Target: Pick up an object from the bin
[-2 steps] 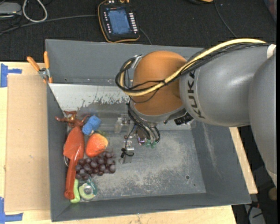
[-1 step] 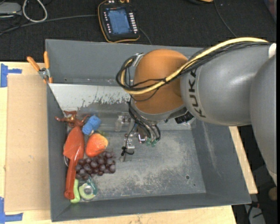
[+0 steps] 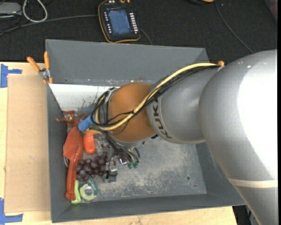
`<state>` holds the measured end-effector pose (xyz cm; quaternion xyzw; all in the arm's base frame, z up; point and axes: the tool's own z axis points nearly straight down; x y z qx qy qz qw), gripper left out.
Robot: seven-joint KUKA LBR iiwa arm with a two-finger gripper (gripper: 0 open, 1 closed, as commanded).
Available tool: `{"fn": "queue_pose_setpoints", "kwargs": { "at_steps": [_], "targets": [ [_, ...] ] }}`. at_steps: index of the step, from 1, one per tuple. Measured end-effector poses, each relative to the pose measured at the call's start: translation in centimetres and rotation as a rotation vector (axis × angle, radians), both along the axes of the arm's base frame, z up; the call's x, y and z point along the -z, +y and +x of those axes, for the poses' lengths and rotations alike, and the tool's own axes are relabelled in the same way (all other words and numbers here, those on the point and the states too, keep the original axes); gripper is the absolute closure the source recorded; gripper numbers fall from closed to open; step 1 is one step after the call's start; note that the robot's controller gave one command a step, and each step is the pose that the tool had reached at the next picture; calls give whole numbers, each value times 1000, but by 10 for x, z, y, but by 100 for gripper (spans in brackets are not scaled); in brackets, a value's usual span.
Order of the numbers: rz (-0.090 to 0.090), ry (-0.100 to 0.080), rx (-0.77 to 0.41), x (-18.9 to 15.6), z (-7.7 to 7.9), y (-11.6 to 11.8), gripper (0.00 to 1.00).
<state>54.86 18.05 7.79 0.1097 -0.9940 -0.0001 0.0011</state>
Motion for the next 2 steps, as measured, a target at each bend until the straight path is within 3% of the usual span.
{"fn": "queue_pose_setpoints", "kwargs": {
  "at_steps": [1, 2],
  "targets": [
    [2, -11, -71, -49, -3, 10, 0],
    [-1, 14, -19, 13, -5, 3, 0]
  ]
}}
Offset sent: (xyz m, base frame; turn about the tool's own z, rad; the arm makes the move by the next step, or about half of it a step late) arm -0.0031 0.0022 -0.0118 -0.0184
